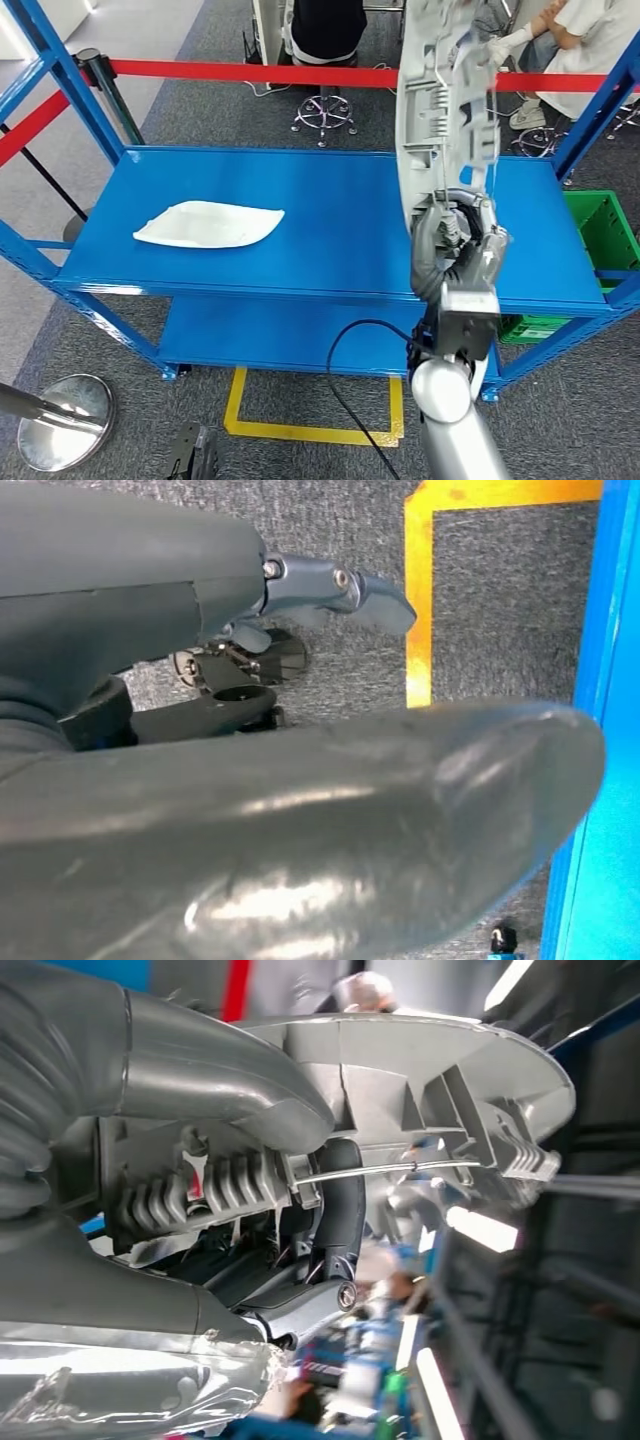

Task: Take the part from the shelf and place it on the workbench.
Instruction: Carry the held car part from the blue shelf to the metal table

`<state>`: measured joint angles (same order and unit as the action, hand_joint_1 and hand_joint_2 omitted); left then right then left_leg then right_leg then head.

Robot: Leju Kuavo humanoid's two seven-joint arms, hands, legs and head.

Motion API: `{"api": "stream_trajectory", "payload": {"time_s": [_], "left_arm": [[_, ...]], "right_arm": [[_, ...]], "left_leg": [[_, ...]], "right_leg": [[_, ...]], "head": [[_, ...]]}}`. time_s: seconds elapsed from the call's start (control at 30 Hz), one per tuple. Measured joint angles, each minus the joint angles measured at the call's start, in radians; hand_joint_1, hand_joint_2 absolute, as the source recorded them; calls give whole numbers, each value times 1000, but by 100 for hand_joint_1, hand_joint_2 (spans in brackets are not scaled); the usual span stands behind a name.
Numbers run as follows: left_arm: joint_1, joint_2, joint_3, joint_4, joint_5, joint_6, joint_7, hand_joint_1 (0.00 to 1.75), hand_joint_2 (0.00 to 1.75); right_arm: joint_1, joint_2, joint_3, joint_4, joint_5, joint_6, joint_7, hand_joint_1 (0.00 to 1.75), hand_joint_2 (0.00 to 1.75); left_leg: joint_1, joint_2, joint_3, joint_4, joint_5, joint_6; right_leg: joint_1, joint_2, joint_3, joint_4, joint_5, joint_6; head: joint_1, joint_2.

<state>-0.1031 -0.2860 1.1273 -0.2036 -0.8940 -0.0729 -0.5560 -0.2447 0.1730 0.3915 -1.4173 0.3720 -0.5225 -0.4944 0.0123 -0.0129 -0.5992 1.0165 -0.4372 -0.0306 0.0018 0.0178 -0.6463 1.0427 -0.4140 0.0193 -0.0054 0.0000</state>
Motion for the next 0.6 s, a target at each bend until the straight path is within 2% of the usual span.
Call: {"api": "stream_trajectory", "payload": {"time_s": [0.07, 0.13, 0.17, 0.23, 0.27, 0.3, 0.33, 0.37, 0.4, 0.47, 0.5, 0.6], "left_arm": [[1, -1, 0, 0, -2, 0, 0, 0, 175], [3, -1, 1, 0, -3, 0, 0, 0, 175], [3, -1, 1, 0, -3, 0, 0, 0, 175], [3, -2, 2, 0, -1, 0, 0, 0, 175], [4, -2, 3, 0, 1, 0, 0, 0, 175], [4, -2, 4, 0, 3, 1, 0, 0, 175], [5, -2, 5, 0, 5, 1, 0, 0, 175], [5, -3, 6, 0, 6, 1, 0, 0, 175], [5, -4, 7, 0, 7, 1, 0, 0, 175], [4, -5, 9, 0, 9, 1, 0, 0, 175], [4, -6, 10, 0, 9, 2, 0, 0, 175], [4, -6, 13, 0, 21, 1, 1, 0, 175]], "right_arm": [[24, 0, 24, -57, -6, 8, -9, 175, 175], [41, -1, 40, -101, -10, 15, -11, 175, 175], [49, -3, 47, -119, -12, 22, -13, 175, 175], [69, -10, 62, -152, -18, 40, -22, 175, 175], [84, -14, 71, -167, -22, 49, -29, 175, 175], [99, -18, 80, -182, -26, 57, -35, 175, 175], [113, -21, 90, -198, -31, 64, -41, 175, 175], [126, -23, 99, -214, -35, 70, -45, 175, 175], [137, -25, 107, -228, -38, 75, -48, 175, 175], [153, -28, 121, -252, -41, 81, -52, 175, 175], [159, -29, 126, -261, -44, 85, -54, 175, 175], [178, -34, 137, -284, -63, 115, -61, 175, 175]], "left_leg": [[-1, -1, 5, -12, -5, 7], [2, 0, 7, -16, -1, 17], [4, 1, 9, -18, 0, 21], [4, 2, 10, -18, 0, 24], [4, 2, 11, -18, 0, 25], [5, 2, 13, -18, 0, 25], [5, 1, 15, -18, -1, 24], [6, 0, 18, -18, -3, 23], [8, -1, 21, -18, -5, 20], [6, -3, 24, -16, -8, 9], [4, -4, 25, -17, -7, 3], [5, -3, 24, -20, -8, -13]], "right_leg": [[-1, -1, 0, -3, 2, 12], [-3, -4, -9, 17, -16, 24], [-4, -6, -27, 58, -41, 30], [-5, -9, -82, 187, -106, 39], [-6, -10, -108, 246, -128, 42], [-7, -10, -119, 275, -132, 43], [-8, -10, -111, 263, -117, 43], [-10, -10, -84, 214, -88, 44], [-12, -12, -46, 142, -56, 45], [-13, -10, 16, 28, -22, 40], [-12, -8, 29, 5, -21, 34], [-9, -4, 29, 0, -20, 7]], "head": [[0, 0], [2, 0], [4, 0], [8, 0], [8, 0], [8, 0], [8, 0], [8, 0], [8, 0], [9, 0], [8, 0], [4, 0]]}}
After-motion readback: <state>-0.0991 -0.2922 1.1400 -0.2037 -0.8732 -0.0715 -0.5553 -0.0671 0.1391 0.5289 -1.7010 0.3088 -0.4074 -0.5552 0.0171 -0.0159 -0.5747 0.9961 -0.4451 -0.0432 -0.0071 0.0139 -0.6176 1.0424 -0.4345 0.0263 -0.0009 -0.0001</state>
